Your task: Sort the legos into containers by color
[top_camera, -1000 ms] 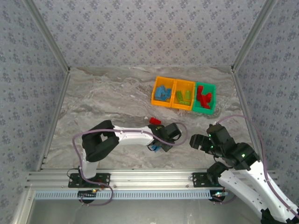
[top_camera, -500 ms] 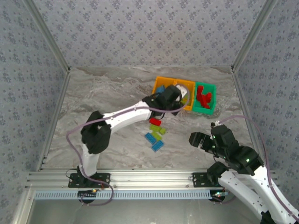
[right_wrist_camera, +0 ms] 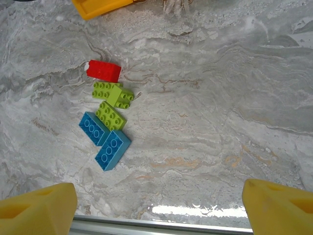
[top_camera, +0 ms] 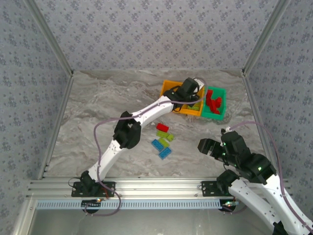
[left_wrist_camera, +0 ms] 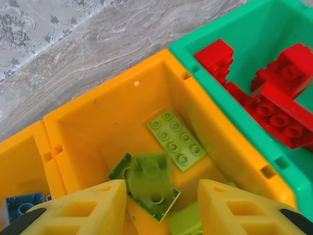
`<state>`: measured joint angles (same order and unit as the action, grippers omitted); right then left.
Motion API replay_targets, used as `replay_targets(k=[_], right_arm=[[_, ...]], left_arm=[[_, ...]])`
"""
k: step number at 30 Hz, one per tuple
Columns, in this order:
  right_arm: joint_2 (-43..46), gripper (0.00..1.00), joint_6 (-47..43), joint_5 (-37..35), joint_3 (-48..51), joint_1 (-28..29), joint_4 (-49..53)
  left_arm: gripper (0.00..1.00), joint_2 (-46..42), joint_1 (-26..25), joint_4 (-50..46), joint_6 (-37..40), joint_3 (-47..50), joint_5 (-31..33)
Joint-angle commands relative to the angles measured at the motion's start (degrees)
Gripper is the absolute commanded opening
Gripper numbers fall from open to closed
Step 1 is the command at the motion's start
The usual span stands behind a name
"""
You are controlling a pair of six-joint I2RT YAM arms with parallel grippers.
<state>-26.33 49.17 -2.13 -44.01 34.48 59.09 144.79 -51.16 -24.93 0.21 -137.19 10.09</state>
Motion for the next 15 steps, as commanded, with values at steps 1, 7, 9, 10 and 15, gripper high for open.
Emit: replay_targets(k=[1,7,9,10,15], right_arm=[[0.70,0.90,1.37,0.08,0.21,-0.14,0.37],[0.71,0.90,1.70,-0.41,0.75,-0.12,0.13],[0.69,0.90,2.12,-0.14,1.10,-0.04,-0.01],[0.73,0.90,2.37,0.13,1.61,-0.05,-0.44],[0.49,0.89,3.30,1.61,4.21,0.15,-3.30]], left_arm=[[0.43,-6.94,-1.50,-0.14,0.55,1.92,-1.52],[0.41,-28.28,-2.54,8.82,-5.21,29.39,-4.08],[0.42,-36.66,-2.88,9.31,-7.73,39.40,-5.13],[0.42,-40.58,-3.14,8.32,-8.95,43.83,-5.31],[0.43,-55.55,-4.74,-2.31,-13.17,59.97,-3.75]])
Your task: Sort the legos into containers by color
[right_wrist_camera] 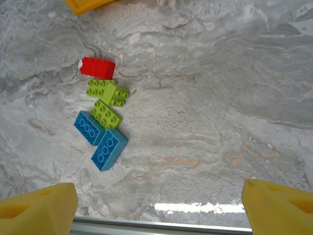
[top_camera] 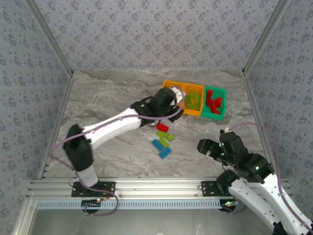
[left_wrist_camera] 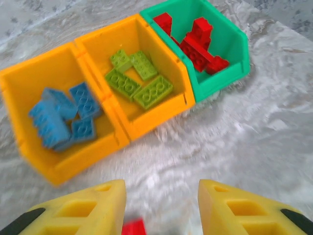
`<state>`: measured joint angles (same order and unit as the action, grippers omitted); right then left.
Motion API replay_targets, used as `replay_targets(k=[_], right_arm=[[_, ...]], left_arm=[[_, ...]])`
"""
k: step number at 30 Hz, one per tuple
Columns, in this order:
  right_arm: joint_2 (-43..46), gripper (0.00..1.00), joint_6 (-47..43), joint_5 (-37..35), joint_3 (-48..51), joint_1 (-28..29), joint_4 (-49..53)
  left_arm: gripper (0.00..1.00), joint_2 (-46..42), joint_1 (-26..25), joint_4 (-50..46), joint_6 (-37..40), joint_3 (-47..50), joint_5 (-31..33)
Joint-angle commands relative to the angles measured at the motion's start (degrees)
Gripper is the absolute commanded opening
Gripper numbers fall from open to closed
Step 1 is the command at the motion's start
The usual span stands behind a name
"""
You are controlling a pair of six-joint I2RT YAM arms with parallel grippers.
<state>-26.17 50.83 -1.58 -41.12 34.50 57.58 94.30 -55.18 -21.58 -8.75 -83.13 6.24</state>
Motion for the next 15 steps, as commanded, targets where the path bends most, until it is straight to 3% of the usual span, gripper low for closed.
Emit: replay_targets(k=[1,6,10,15], right_arm=[[0.16,0.89,1.79,1.22,1.78,0.19,-2.56],[-2.14,0.89,1.26,1.83,2.40,0.24,-4.89],[-2.97,0.89,1.30,2.46,2.55,0.30,-5.09],[-2.35,0.89,1.53,2.45,2.53,0.39,-3.97]], left_arm=[[0.43,-7.09,-0.82,-6.76,-5.12,8.68,0.03],[0.43,-8.05,-1.51,-9.54,-6.73,14.34,-1.87],[0.45,-3.40,-2.18,-7.34,-7.51,14.03,-6.76],[0.48,3.61,-2.74,-5.13,-7.03,11.49,-7.45]])
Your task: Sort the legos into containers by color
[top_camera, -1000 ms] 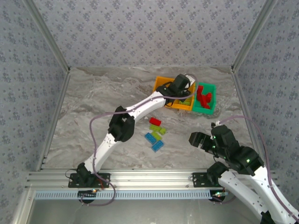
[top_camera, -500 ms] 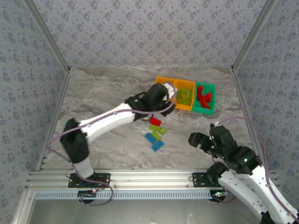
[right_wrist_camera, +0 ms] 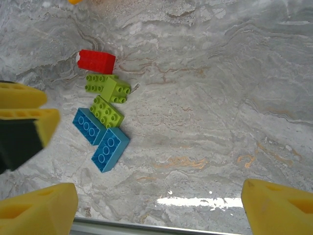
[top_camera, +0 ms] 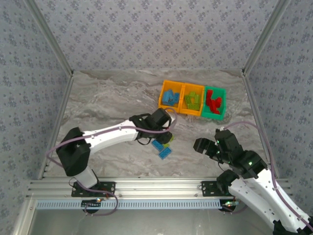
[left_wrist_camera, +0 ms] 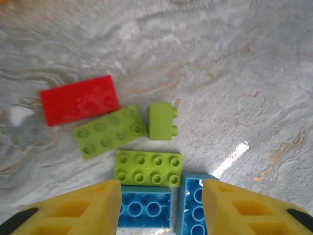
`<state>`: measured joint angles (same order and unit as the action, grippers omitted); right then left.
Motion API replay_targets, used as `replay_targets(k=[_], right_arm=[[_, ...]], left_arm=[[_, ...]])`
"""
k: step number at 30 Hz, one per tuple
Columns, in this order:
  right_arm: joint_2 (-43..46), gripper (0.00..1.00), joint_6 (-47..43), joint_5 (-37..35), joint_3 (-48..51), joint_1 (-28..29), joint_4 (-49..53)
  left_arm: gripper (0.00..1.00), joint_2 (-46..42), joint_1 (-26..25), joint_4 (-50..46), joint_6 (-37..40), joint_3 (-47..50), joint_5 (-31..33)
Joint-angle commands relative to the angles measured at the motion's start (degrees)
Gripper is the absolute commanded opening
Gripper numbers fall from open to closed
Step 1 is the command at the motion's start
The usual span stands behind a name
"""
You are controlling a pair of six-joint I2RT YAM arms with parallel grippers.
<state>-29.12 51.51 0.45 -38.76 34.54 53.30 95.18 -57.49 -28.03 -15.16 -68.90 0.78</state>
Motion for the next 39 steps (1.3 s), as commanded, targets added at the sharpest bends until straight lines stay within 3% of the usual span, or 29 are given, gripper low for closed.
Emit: replay_targets(k=[1,14,22,27,39], right_arm=[[0.66,0.89,0.96,0.40,0.12,0.35,0.38],[0.73,0.89,0.70,0.21,1.10,0.44,-0.82],[0.91,0.90,0.52,0.10,1.15,0.44,0.48],[0.93,0.90,0.61,0.20,1.32,0.40,0.25],[0.90,0.90,0.81,0.45,1.94,0.43,-0.89]], left_arm=[[0.50,4.44,-0.43,1.12,-0.34,-3.51,-1.54],[0.53,14.46,-1.16,6.00,1.78,-4.90,5.06],[0.40,17.34,-1.22,6.33,2.23,-7.55,4.39],[0.29,17.11,-1.21,6.07,2.33,-7.04,4.41],[0.25,9.50,-1.73,6.38,2.05,-6.54,3.09]])
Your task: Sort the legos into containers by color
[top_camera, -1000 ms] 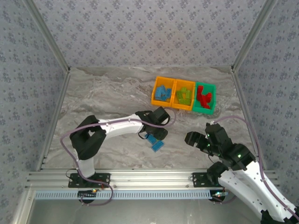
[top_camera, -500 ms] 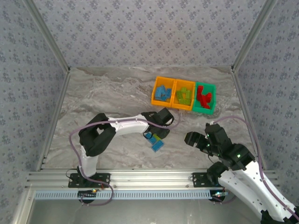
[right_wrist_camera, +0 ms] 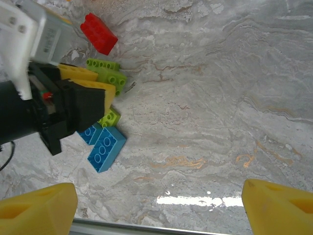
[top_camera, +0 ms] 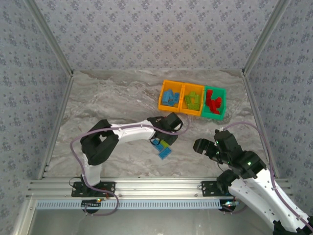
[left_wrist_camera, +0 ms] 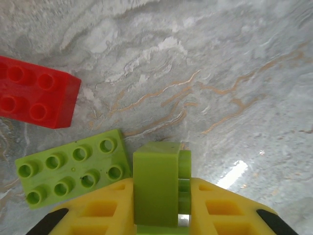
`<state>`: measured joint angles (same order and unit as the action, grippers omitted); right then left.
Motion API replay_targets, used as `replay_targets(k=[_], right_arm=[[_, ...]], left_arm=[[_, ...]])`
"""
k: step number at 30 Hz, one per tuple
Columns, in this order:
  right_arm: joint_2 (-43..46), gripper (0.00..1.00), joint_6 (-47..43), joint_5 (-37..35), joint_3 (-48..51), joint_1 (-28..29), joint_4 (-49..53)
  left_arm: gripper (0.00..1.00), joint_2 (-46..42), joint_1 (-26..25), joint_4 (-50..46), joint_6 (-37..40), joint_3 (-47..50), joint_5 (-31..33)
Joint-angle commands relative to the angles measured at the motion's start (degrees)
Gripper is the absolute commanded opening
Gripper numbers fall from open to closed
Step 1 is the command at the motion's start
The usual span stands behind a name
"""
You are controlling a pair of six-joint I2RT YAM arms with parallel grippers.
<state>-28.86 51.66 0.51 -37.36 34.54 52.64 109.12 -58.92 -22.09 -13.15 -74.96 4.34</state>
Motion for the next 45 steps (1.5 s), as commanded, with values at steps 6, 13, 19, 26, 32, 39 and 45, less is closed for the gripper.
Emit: replay_targets(k=[6,13,19,26,32,39,45], right_arm=[[0.57,0.90,0.80,0.38,0.69,0.43,-1.82],[0.70,0.90,0.90,0.67,-0.34,0.37,-1.47],[0.76,0.90,-0.62,-1.11,-2.20,0.43,-0.20],[0.74,0.90,-0.95,-1.83,-2.23,0.35,-0.63],[0.07,0.88,-0.82,-3.86,-2.14,0.41,-0.20],[-14.01,0.87,-4.65,-9.68,-7.50,5.48,-1.15],[-34.89,0.90,-12.31,-11.15,-15.50,11.29,-13.51]], left_arm=[[0.24,-2.49,0.56,1.78,4.57,-9.05,3.34],[0.22,14.29,5.40,2.67,8.82,-31.84,5.65],[0.30,28.69,7.77,-4.23,9.48,-55.64,0.55],[0.42,31.68,8.16,-9.56,10.99,-66.90,-0.51],[0.41,13.11,8.02,0.77,9.47,-41.51,-4.28],[0.41,-22.64,6.26,10.36,9.47,-1.55,-3.64],[0.42,-50.79,2.60,-2.93,18.17,16.85,1.71]])
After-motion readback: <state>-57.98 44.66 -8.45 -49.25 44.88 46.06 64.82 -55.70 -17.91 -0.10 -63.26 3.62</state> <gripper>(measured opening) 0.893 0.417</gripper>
